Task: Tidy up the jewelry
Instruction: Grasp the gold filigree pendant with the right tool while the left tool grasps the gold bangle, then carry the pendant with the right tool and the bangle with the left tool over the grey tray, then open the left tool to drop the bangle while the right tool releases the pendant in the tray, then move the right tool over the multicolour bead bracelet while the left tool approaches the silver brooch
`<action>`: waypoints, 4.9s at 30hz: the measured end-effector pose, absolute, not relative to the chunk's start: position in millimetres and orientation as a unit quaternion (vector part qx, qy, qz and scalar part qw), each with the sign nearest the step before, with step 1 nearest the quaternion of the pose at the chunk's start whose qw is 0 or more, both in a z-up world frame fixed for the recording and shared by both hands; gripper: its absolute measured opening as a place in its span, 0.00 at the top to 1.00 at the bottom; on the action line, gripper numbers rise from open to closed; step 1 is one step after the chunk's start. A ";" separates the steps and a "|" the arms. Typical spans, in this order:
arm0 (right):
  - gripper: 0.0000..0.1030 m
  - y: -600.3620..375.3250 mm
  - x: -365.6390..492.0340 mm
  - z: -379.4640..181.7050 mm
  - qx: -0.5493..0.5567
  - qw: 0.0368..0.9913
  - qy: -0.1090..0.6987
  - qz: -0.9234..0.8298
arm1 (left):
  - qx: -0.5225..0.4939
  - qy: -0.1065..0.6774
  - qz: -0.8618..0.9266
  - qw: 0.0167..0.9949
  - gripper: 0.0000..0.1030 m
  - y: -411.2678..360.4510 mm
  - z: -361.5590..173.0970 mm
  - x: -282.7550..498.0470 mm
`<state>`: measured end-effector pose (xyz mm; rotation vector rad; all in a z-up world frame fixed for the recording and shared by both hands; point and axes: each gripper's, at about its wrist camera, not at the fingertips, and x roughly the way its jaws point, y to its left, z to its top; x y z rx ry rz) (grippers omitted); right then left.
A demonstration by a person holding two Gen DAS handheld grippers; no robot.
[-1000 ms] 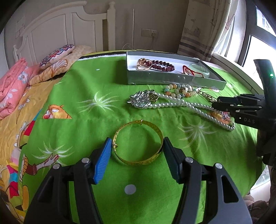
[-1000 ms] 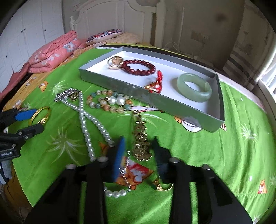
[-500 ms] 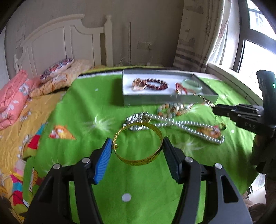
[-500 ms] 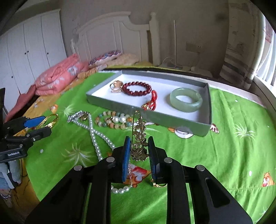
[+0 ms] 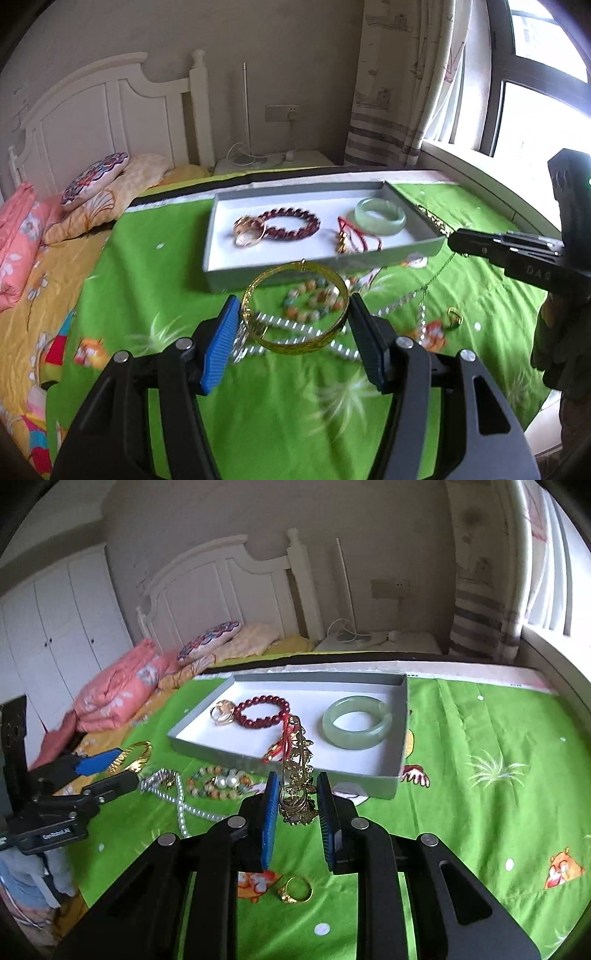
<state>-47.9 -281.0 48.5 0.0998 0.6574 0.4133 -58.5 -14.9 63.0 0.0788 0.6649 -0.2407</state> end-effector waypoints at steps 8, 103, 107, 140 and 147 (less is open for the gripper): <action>0.80 -309.1 -46.3 52.5 0.125 0.927 0.289 0.205 | 0.028 0.346 -0.123 0.930 0.43 -19.2 45.2 -36.1; 0.32 -290.1 -27.3 75.8 0.055 0.929 0.307 0.199 | -0.065 0.286 -0.032 0.955 0.02 43.1 106.8 41.0; 0.32 -290.3 -47.5 56.5 0.084 0.919 0.324 0.207 | -0.062 0.304 0.020 0.951 0.02 73.8 85.9 -9.1; 0.51 -170.5 -25.3 18.2 -0.003 0.898 0.403 0.176 | -0.128 0.386 -0.054 0.912 0.03 97.7 2.2 -81.4; 0.71 -175.8 -20.0 13.3 -0.013 0.896 0.414 0.158 | -0.131 0.385 -0.056 0.912 0.03 99.4 3.0 -80.6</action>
